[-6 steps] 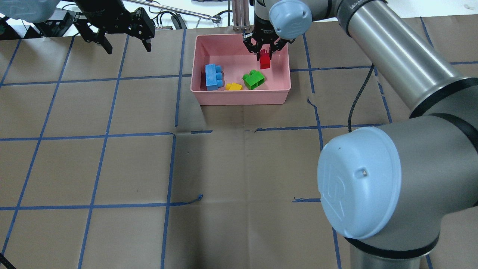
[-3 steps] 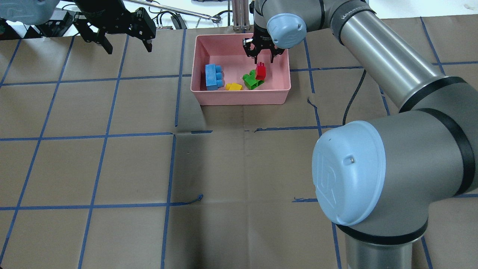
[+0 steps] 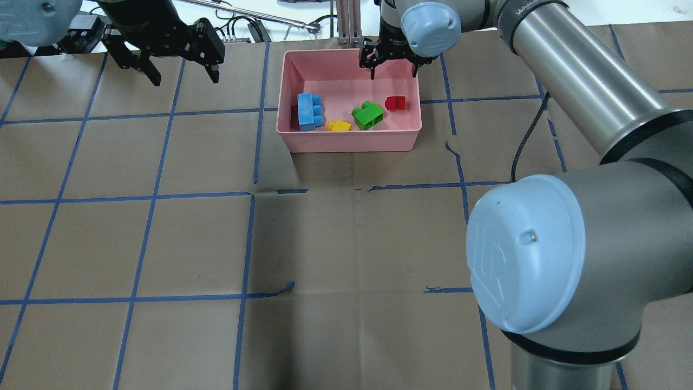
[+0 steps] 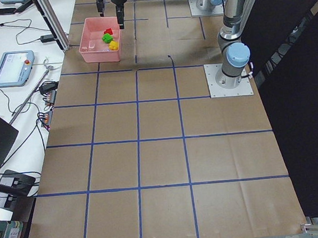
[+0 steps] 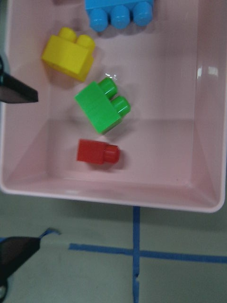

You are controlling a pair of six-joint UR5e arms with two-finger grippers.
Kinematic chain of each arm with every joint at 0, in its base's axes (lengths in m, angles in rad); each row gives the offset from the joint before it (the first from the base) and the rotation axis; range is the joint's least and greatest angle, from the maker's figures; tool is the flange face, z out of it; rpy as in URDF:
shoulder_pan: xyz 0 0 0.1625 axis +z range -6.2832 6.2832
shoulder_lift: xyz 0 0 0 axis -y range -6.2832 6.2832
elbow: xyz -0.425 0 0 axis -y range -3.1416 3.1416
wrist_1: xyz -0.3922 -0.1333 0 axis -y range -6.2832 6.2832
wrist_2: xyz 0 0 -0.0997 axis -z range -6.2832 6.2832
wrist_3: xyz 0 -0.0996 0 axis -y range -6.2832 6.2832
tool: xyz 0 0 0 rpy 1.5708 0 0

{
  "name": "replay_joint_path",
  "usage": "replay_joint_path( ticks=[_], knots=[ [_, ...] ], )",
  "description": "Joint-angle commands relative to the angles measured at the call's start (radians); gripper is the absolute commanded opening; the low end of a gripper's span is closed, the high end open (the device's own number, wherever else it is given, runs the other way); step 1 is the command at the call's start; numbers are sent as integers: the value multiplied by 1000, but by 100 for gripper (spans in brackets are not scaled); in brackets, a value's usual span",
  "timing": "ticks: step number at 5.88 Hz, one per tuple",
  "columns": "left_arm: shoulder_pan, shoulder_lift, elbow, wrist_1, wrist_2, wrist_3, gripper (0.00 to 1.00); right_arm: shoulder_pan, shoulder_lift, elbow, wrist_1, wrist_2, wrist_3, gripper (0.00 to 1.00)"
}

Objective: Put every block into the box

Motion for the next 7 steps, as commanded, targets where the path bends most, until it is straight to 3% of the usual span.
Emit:
replay_joint_path(
  ticks=[1,2,4,7],
  knots=[
    [2,8,-2,-4,3,-1,100,-71,-172,24,293,-5,-137,99],
    [2,13,-2,-6,3,-1,100,-132,-278,100,337,-5,-200,99],
    [3,28,-4,-25,4,-1,100,-153,-493,329,265,-5,-179,99],
    [11,39,-4,-45,6,-1,100,-139,-534,365,267,-2,-108,99]
  ],
)
